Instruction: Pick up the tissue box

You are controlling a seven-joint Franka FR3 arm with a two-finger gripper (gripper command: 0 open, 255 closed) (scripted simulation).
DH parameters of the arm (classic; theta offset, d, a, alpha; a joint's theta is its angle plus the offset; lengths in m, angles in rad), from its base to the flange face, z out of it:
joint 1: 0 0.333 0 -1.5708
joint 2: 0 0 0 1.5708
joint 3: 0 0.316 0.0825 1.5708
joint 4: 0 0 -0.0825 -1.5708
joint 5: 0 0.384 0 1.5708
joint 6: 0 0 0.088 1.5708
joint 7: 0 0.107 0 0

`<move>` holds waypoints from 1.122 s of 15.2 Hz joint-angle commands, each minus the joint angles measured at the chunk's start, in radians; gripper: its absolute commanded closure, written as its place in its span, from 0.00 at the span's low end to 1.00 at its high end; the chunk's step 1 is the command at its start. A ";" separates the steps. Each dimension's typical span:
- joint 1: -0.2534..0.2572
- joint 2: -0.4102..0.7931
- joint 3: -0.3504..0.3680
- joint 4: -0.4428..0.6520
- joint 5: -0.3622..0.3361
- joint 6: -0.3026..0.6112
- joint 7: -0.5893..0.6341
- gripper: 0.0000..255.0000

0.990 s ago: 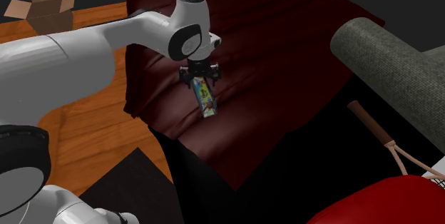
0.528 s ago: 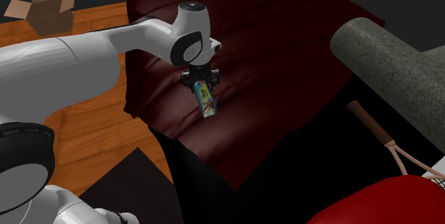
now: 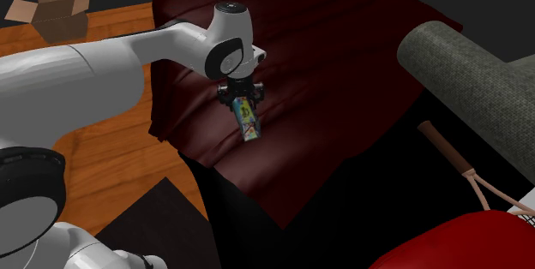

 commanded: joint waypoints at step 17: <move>0.000 -0.022 0.001 0.176 -0.003 -0.198 0.003 1.00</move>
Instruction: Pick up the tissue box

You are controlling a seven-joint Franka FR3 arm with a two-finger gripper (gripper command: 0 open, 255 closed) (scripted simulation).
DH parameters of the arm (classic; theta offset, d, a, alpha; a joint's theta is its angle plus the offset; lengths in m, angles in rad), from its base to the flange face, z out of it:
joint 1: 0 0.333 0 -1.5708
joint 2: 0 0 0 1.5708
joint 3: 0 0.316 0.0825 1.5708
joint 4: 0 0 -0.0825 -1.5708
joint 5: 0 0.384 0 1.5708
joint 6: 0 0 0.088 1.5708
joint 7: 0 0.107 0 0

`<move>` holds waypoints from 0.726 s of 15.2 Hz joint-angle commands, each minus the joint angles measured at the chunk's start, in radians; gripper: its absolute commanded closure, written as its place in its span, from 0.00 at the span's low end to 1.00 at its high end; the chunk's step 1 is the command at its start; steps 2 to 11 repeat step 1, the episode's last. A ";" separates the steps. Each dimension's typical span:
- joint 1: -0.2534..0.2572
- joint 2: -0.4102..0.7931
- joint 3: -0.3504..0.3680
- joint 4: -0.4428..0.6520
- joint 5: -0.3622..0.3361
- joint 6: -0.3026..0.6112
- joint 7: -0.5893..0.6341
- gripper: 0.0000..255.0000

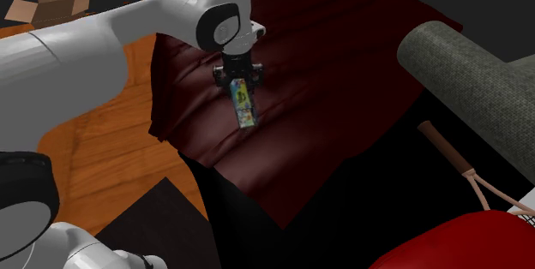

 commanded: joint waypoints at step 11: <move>-0.001 0.000 -0.001 0.008 0.000 -0.007 -0.002 1.00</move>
